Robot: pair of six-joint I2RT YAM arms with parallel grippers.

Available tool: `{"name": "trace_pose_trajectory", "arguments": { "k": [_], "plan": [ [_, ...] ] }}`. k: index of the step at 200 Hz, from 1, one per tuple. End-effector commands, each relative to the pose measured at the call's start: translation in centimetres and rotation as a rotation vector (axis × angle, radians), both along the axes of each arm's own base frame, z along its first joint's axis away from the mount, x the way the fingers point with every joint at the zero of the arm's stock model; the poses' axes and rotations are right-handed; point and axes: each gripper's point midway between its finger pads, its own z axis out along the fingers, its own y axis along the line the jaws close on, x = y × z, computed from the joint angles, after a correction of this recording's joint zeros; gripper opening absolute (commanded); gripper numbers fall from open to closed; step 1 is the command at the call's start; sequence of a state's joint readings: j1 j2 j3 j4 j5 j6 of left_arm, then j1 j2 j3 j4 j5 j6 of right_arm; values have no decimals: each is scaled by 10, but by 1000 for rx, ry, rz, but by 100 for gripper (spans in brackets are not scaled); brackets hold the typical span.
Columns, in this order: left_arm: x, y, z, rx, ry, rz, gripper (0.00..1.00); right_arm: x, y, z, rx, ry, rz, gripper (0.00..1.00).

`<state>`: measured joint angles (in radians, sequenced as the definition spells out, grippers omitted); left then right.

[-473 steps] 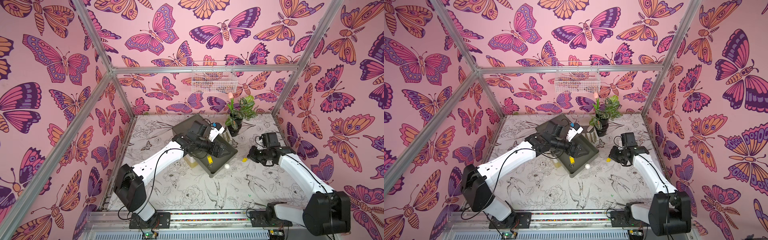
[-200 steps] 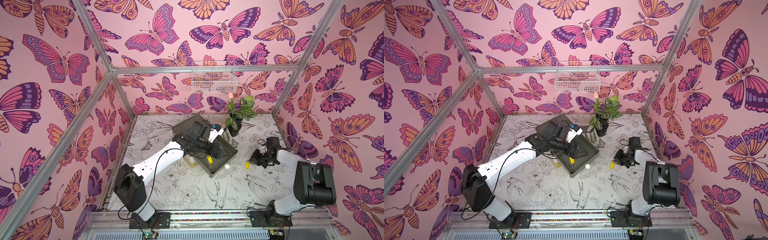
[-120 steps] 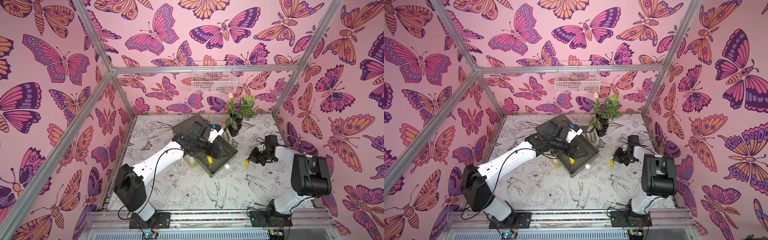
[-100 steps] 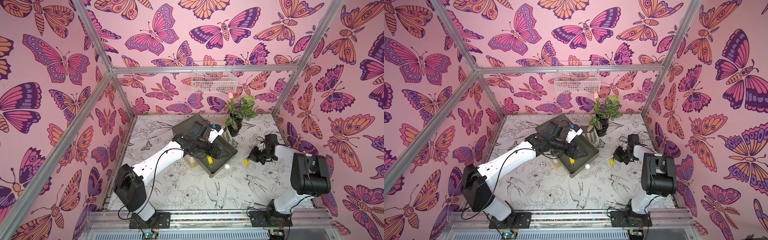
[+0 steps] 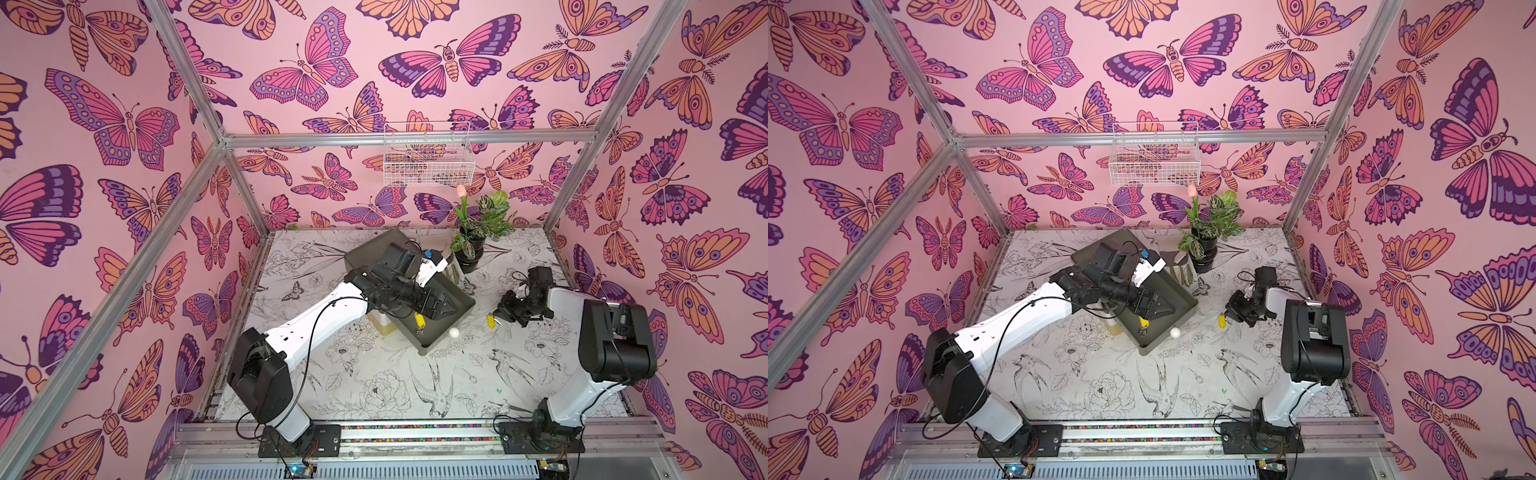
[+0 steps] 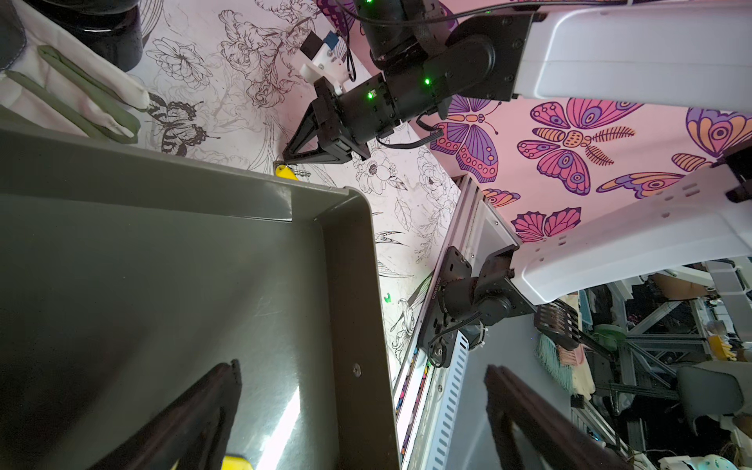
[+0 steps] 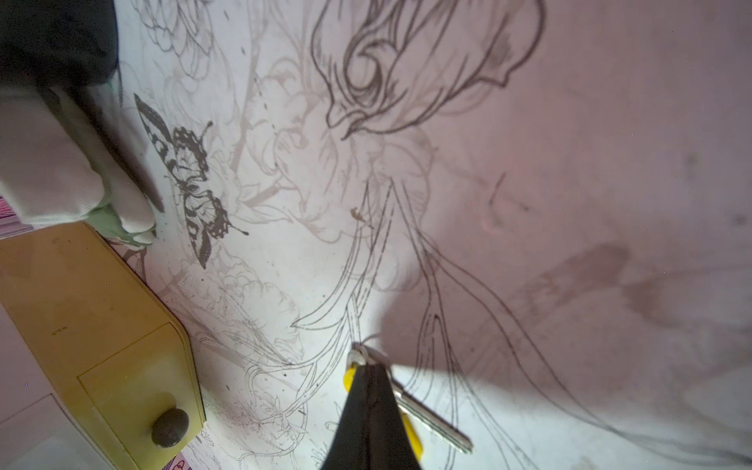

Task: Take the keys out of the drawer
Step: Place the key at the center of the board.

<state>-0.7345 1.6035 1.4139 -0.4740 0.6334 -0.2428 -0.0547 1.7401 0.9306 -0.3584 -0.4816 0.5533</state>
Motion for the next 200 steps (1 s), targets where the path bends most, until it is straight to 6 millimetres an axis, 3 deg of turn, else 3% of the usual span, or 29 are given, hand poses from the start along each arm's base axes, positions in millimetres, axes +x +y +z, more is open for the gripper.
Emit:
{"name": "trace_pose_trajectory", "arguments": {
  "k": [1,25,73,131,135,158,200],
  "plan": [
    [-1,0,8,-1,-32,-10,100,6,0,4,12,-6,-7,13],
    [0,0,11,-2,-41,-6,100,5,-1,8,7,-10,-10,22],
    [1,4,19,-4,-78,7,100,3,-2,23,-2,-33,-7,26],
    [3,7,35,-23,-114,27,100,-2,-5,57,-27,-80,-3,33],
    [3,7,36,-24,-116,27,100,-2,-4,68,-27,-109,-1,34],
    [5,12,42,-20,-141,60,100,-5,-3,88,-29,-144,2,42],
    [11,29,65,-22,-250,131,100,-18,5,148,-65,-240,51,44]
  ]
}}
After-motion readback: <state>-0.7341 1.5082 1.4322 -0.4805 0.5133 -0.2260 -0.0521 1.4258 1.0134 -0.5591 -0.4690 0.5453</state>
